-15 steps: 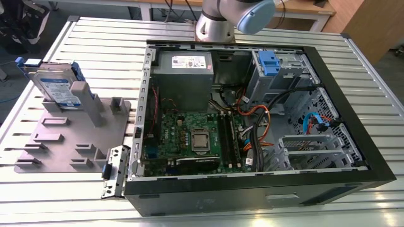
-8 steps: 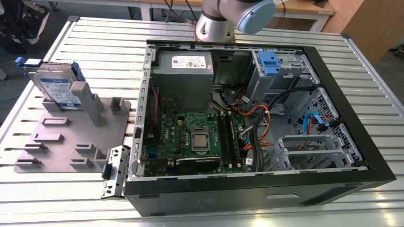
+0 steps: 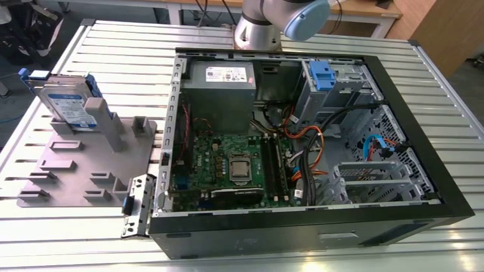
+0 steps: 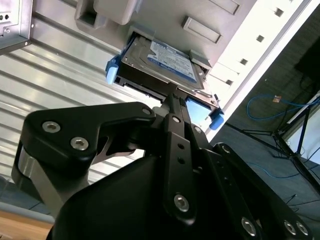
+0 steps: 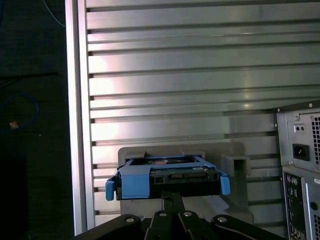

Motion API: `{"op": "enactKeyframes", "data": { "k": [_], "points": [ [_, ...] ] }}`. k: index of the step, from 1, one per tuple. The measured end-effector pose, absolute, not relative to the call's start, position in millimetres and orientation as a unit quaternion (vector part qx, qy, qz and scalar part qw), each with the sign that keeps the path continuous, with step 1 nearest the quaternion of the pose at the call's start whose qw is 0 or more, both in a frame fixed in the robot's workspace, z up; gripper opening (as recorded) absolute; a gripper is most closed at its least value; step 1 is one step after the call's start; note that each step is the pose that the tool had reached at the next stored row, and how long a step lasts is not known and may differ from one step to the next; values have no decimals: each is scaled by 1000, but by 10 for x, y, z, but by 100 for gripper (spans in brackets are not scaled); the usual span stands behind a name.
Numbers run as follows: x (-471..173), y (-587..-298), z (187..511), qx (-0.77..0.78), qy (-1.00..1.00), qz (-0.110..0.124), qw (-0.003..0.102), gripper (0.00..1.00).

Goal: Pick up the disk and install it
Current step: 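Reach for the disk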

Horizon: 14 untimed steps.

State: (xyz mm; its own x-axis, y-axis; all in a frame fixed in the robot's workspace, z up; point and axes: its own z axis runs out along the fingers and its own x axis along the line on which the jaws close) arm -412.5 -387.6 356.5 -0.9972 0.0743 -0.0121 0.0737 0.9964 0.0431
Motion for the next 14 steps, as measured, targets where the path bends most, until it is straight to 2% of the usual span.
{"op": "enactKeyframes", "data": {
  "k": [14],
  "points": [
    [-4107,-3869,3511,30,999,21,7,11]
  ]
}}
